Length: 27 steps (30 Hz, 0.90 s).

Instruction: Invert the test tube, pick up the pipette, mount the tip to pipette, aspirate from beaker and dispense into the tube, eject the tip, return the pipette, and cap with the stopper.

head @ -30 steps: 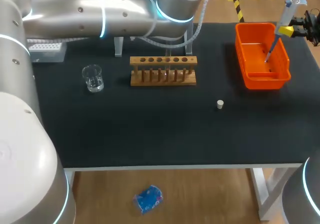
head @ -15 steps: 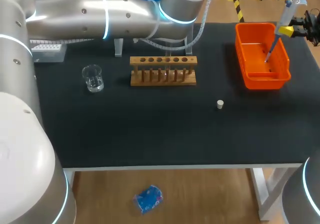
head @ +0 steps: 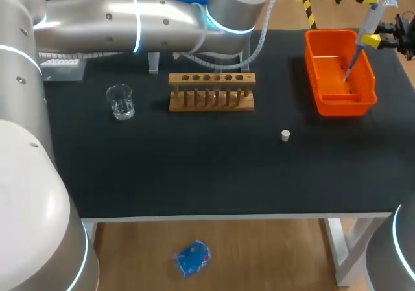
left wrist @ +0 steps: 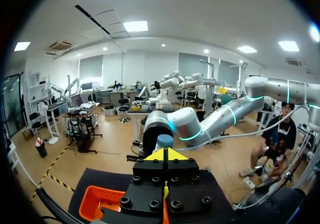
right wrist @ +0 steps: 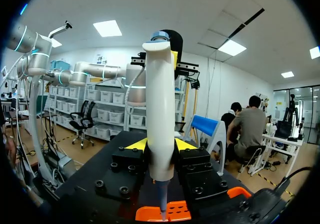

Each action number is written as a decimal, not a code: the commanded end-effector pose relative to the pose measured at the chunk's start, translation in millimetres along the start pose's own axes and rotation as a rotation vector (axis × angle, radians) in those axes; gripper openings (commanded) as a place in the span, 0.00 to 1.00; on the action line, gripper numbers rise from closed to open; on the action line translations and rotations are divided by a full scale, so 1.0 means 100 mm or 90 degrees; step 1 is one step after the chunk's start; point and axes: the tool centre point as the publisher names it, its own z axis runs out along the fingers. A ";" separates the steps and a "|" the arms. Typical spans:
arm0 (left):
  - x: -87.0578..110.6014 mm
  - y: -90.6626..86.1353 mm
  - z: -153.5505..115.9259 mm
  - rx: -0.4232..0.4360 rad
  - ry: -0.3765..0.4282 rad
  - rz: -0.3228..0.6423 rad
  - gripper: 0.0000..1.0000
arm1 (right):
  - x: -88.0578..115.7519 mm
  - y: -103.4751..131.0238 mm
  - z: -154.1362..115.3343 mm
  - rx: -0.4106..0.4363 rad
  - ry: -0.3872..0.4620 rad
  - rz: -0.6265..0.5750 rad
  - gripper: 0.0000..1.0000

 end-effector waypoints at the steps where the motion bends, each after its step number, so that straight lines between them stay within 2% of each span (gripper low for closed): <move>1: 0.01 0.04 0.03 0.004 -0.001 -0.001 0.00 | 0.00 0.01 0.00 0.001 0.001 -0.001 0.00; 27: -0.02 0.21 0.10 0.005 0.006 -0.026 0.00 | 0.00 0.01 0.00 0.001 0.001 -0.001 0.00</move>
